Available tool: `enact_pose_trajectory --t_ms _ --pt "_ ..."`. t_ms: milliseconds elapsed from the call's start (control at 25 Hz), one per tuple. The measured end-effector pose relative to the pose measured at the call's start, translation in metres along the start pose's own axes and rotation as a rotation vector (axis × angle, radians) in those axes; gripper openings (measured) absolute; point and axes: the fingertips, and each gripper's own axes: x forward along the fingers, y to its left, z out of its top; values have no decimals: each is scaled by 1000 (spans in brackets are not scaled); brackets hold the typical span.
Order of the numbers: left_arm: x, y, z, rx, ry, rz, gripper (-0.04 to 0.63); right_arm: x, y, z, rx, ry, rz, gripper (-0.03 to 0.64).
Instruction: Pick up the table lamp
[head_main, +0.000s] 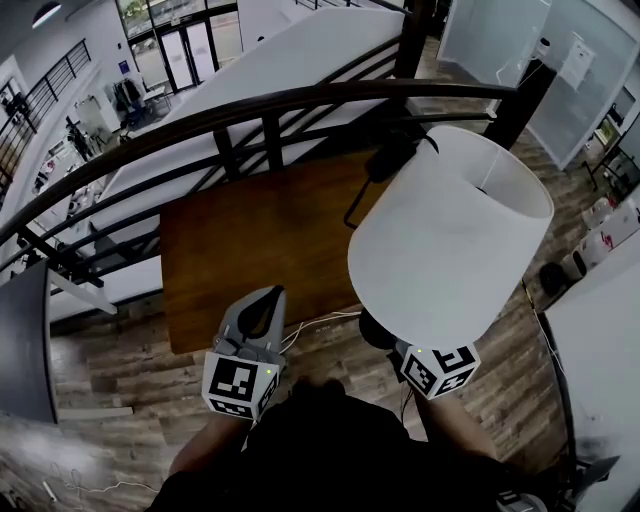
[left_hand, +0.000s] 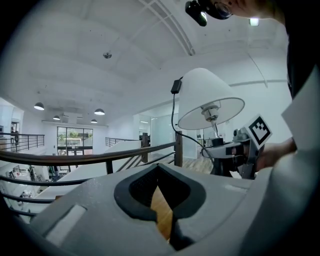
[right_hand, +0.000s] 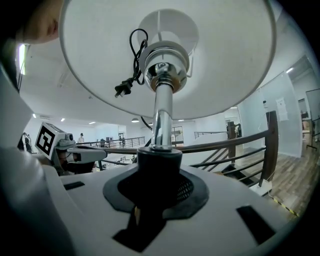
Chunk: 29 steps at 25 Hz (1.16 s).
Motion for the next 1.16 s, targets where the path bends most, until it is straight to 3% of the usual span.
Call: enact_pose_trajectory --t_ms 280,1160 --pt "-4 13 -1 -22 -3 40 5 -13 0 6 -32 -14 -14 104" --pt "0 3 3 -21 -22 24 5 -8 7 1 -33 -3 11 104"
